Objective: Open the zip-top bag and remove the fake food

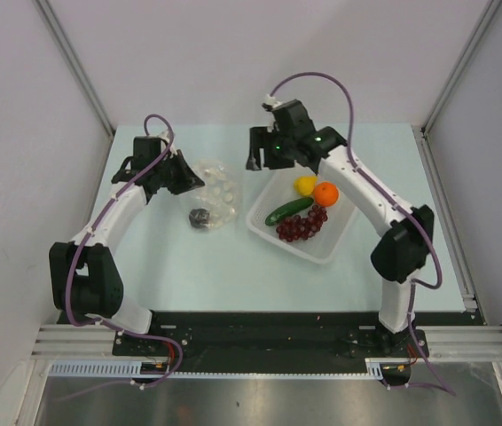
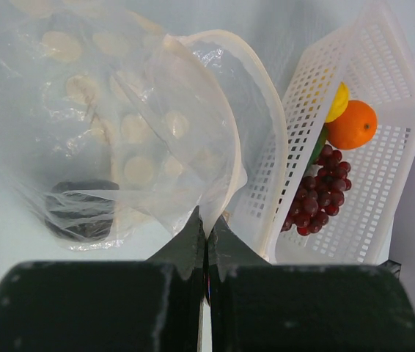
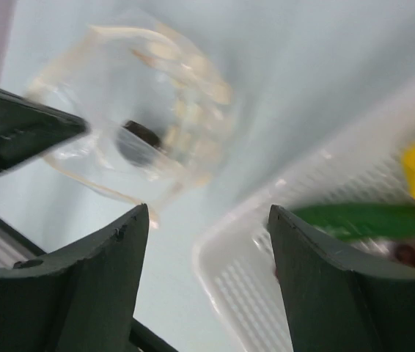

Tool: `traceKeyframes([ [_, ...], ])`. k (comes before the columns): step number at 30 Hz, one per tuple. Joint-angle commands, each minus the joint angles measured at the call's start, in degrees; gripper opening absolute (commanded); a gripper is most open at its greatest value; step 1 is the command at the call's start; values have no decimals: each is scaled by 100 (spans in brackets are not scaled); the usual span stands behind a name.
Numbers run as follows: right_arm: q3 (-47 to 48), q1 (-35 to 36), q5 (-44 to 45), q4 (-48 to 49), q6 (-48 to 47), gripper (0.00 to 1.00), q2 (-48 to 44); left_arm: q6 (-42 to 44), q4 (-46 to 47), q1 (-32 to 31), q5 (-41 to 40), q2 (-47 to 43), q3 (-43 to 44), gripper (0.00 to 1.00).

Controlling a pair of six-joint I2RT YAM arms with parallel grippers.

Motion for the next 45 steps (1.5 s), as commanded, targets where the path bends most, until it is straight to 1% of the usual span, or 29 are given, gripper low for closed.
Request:
traceKeyframes([
  [1, 1230, 385, -690, 248, 143, 69, 930, -98, 194, 2, 184, -243, 157, 0],
  [3, 1747, 456, -937, 362, 240, 65, 1422, -98, 186, -24, 141, -252, 156, 0],
  [6, 1978, 535, -1262, 660, 494, 52, 1889, -72, 212, -24, 123, -278, 148, 0],
  [8, 1988, 588, -1464, 802, 723, 47, 2056, -63, 186, -24, 123, -261, 235, 0],
  [10, 1831, 614, -1570, 1004, 889, 37, 2223, -28, 125, -24, 149, -243, 331, 0],
  [12, 1672, 641, -1640, 1197, 1118, 29, 2337, -28, 116, -24, 167, -252, 376, 0],
  [15, 1487, 641, -1719, 1408, 1251, 28, 2495, -63, 151, -41, 228, -261, 402, 0],
  [19, 1724, 676, -1825, 1400, 1260, 28, 2811, -177, 230, -138, 298, -270, 332, 0],
  [23, 1873, 702, -2044, 1470, 1426, 29, 3111, -291, 361, -375, 378, -261, 306, 0],
  [25, 1803, 729, -2115, 1549, 1488, 29, 3190, -283, 344, -454, 395, -191, 393, 0],
  [30, 1601, 737, -2352, 1944, 1664, 38, 3375, -309, 353, -569, 466, -85, 464, 0],
  [34, 1522, 720, -2414, 1980, 1752, 39, 3472, -300, 353, -604, 509, -15, 455, 0],
  [35, 1348, 668, -2431, 2093, 1839, 39, 3454, -300, 318, -604, 466, -15, 464, 0],
  [37, 1084, 597, -2484, 2313, 1971, 40, 3349, -230, 160, -604, 265, -41, 481, 11],
  [38, 874, 571, -2528, 2488, 2059, 40, 3314, -204, 142, -595, 194, -137, 464, 19],
  [39, 793, 518, -2554, 2551, 2068, 40, 3261, -125, 90, -587, 123, -207, 455, 34],
  [41, 705, 492, -2616, 2560, 2042, 41, 3261, -2, 2, -552, -174, -443, 464, 46],
  [42, 705, 474, -2633, 2543, 2033, 41, 3270, 138, -190, -525, -307, -515, 490, 51],
  [45, 696, 465, -2686, 2534, 2024, 41, 3314, 253, -586, -297, -816, -849, 473, 52],
])
